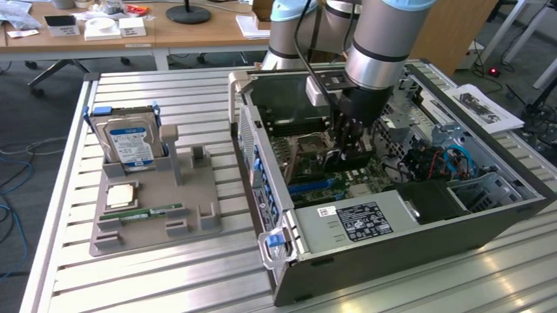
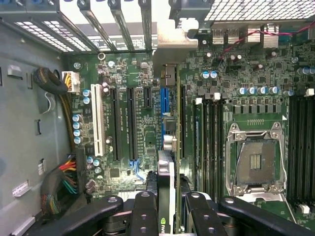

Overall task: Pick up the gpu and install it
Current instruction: 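Insert the gpu into the slot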

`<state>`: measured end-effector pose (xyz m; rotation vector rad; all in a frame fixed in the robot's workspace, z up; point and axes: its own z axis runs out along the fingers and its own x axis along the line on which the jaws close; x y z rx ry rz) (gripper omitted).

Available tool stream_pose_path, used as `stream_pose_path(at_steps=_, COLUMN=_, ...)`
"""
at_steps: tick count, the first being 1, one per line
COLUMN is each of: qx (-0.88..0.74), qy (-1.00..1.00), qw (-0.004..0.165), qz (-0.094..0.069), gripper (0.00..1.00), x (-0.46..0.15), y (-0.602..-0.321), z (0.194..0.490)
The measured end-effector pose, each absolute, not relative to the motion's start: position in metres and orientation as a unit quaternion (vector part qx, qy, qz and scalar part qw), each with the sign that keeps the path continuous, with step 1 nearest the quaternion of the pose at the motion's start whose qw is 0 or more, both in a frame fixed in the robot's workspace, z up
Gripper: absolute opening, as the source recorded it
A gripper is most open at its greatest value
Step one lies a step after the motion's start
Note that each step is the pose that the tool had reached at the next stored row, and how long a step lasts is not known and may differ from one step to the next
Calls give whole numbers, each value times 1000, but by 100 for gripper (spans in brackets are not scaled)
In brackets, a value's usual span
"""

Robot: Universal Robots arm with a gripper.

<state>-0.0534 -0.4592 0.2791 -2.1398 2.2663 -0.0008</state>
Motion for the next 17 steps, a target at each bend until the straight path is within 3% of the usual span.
stream_pose_path(at_steps=17, qx=-686, qy=727, qw=12, qz=0, gripper=27, x=-61, y=-459, z=276)
